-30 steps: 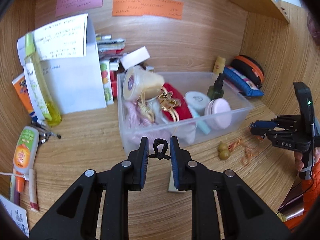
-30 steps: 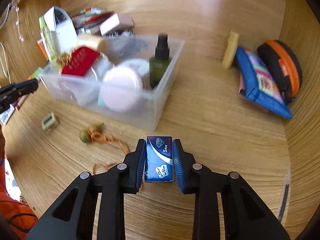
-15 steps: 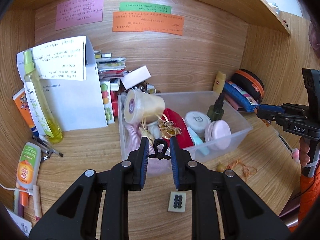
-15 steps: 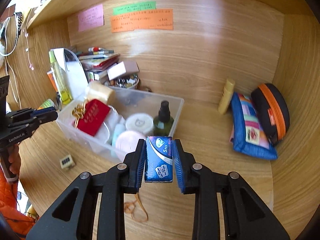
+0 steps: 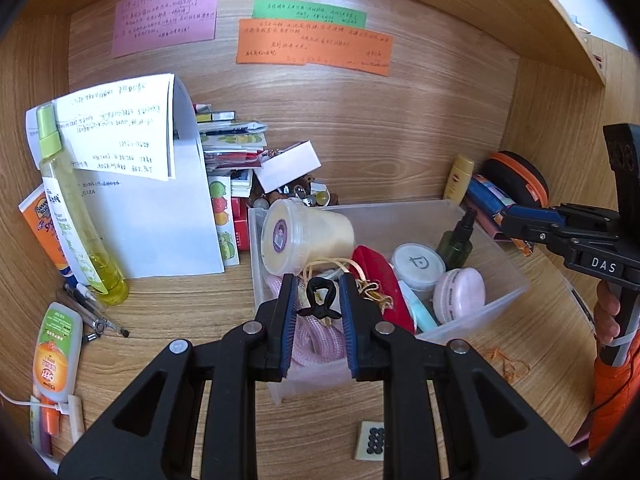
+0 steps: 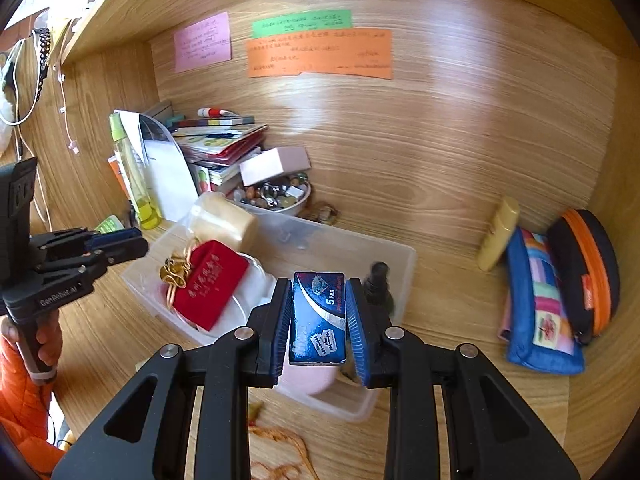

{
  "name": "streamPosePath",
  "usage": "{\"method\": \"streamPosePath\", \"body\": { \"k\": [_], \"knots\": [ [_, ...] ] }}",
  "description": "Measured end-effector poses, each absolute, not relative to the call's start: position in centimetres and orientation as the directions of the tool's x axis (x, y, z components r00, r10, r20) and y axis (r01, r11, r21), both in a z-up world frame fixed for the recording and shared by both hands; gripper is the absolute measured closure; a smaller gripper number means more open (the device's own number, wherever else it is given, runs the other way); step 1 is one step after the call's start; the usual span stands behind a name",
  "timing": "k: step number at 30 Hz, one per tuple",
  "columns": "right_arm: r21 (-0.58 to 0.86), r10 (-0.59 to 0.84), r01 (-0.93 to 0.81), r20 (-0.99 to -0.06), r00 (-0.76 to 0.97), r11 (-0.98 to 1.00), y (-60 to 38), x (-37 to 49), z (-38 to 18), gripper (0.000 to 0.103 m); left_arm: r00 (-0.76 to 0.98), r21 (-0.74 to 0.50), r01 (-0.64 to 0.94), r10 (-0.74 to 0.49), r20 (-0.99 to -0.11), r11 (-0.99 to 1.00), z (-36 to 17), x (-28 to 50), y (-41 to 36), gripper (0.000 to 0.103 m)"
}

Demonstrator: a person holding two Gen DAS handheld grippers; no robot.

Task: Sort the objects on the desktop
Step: 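Carry the hair clip with left gripper while right carries the card pack over the box, then open the left gripper to drop the clip while right releases the card pack into the box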

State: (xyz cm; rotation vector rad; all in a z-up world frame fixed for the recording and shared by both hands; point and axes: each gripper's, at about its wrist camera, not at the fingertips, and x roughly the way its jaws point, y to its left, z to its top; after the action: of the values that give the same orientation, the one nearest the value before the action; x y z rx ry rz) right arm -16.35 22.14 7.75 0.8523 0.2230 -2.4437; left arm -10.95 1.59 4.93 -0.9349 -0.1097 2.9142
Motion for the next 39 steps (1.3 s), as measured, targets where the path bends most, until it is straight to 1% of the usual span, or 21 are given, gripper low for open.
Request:
{"method": "streamPosePath", "body": {
  "k": [5, 14, 23, 31, 35, 39],
  "knots": [
    [0.051, -0.457, 0.553, -0.628, -0.630, -0.832, 20.8, -17.3, 7.3, 0.078, -0.797, -0.104, -0.047, 0.100, -0.596, -0.993, 4.1, -11.8, 1.2, 0.083],
    [0.078, -0.467, 0.579, -0.683, -0.562, -0.812, 17.7, -18.4, 4.7, 0.078, -0.767, -0.129, -0.049, 0.120, -0.630, -0.990, 2.5, -12.8, 0.8, 0.083],
    [0.076, -0.461, 0.604, -0.722, -0.515, -0.793, 16.1, -18.6, 2.6, 0.078, -0.776, -0.140, -0.043, 0.121, -0.618, -0.989, 2.4, -12.5, 0.3, 0.083],
    [0.054, -0.450, 0.613, -0.730, -0.515, -0.789, 15.6, -18.2, 2.1, 0.078, -0.778, -0.116, -0.046, 0.109, -0.618, -0.992, 2.4, -12.5, 0.5, 0.082],
    [0.040, -0.442, 0.611, -0.728, -0.524, -0.790, 15.5, -18.0, 2.1, 0.078, -0.779, -0.122, -0.058, 0.122, -0.616, -0.991, 2.4, -12.4, 0.6, 0.074],
    [0.034, -0.441, 0.611, -0.725, -0.530, -0.791, 15.5, -17.9, 2.4, 0.078, -0.779, -0.116, -0.063, 0.121, -0.615, -0.991, 2.4, -12.4, 0.8, 0.072]
  ]
}}
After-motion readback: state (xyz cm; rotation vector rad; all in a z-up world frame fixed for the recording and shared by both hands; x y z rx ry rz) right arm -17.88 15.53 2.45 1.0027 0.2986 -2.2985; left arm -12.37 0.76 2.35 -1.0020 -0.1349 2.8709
